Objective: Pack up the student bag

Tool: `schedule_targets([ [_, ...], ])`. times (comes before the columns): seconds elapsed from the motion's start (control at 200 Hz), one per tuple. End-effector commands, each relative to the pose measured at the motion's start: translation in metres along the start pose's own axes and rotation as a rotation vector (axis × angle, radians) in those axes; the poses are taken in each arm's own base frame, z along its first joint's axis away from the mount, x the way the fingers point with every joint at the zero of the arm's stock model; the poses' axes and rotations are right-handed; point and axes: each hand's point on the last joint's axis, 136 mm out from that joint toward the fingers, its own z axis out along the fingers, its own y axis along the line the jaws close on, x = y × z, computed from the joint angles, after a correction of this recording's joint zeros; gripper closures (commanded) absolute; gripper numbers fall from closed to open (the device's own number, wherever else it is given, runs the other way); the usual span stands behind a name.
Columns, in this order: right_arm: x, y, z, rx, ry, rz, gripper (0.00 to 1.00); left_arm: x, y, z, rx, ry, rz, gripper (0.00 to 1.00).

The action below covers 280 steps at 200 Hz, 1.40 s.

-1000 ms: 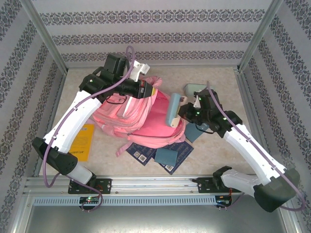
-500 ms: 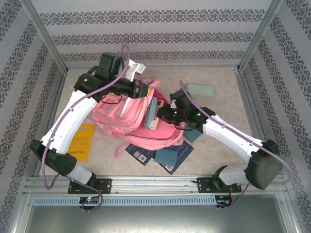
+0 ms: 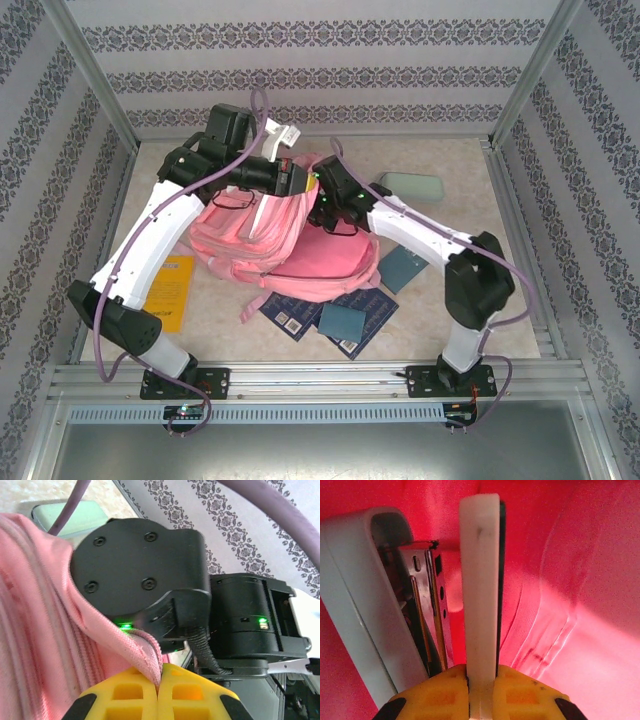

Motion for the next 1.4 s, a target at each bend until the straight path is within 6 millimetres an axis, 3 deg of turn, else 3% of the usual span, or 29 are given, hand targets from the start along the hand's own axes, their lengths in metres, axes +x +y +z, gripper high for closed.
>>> schedule_targets([
  [0.0, -0.012, 0.004, 0.028, 0.019, -0.088, 0.108, 1.0, -0.03, -0.051, -0.016, 0.177, -0.101, 0.14, 1.0],
  [0.115, -0.029, 0.021, 0.04, -0.005, -0.223, 0.098, 0.94, -0.031, -0.054, -0.015, 0.202, -0.099, 0.143, 1.0],
  [0.235, -0.03, 0.044, 0.061, -0.071, -0.18, 0.084, 0.55, -0.032, -0.053, -0.015, 0.204, -0.099, 0.147, 1.0],
  [0.315, -0.025, 0.058, 0.06, -0.106, -0.154, 0.022, 0.43, -0.034, -0.047, -0.015, 0.19, -0.105, 0.138, 1.0],
  [0.475, -0.017, 0.062, 0.043, -0.179, -0.148, -0.056, 0.29, -0.041, -0.035, -0.018, 0.178, -0.132, 0.115, 1.0],
  [0.595, -0.014, 0.066, 0.018, -0.246, -0.151, -0.131, 0.3, -0.046, -0.024, -0.022, 0.158, -0.157, 0.102, 1.0],
  [0.749, -0.029, 0.042, -0.024, -0.226, -0.221, -0.213, 0.35, -0.049, -0.006, -0.018, 0.1, -0.158, 0.085, 1.0],
  [0.899, -0.042, 0.021, -0.058, -0.217, -0.224, -0.296, 0.37, -0.043, 0.011, 0.0, 0.095, -0.148, 0.027, 1.0],
  [1.039, -0.069, -0.016, -0.089, -0.146, -0.295, -0.294, 0.39, -0.023, 0.029, 0.023, 0.069, -0.103, -0.02, 1.0],
  [1.139, -0.085, -0.023, -0.103, -0.19, -0.264, -0.303, 0.4, -0.006, 0.04, 0.039, 0.065, -0.073, -0.049, 1.0],
  [1.219, -0.109, -0.04, -0.109, -0.128, -0.276, -0.298, 0.4, 0.006, 0.048, 0.052, 0.069, -0.052, -0.066, 1.0],
  [1.284, -0.14, -0.066, -0.115, -0.026, -0.33, -0.263, 0.4, 0.014, 0.053, 0.062, 0.082, -0.04, -0.079, 1.0],
  [1.394, -0.193, -0.101, -0.108, 0.104, -0.356, -0.216, 0.39, 0.024, 0.057, 0.075, 0.113, -0.031, -0.101, 1.0],
])
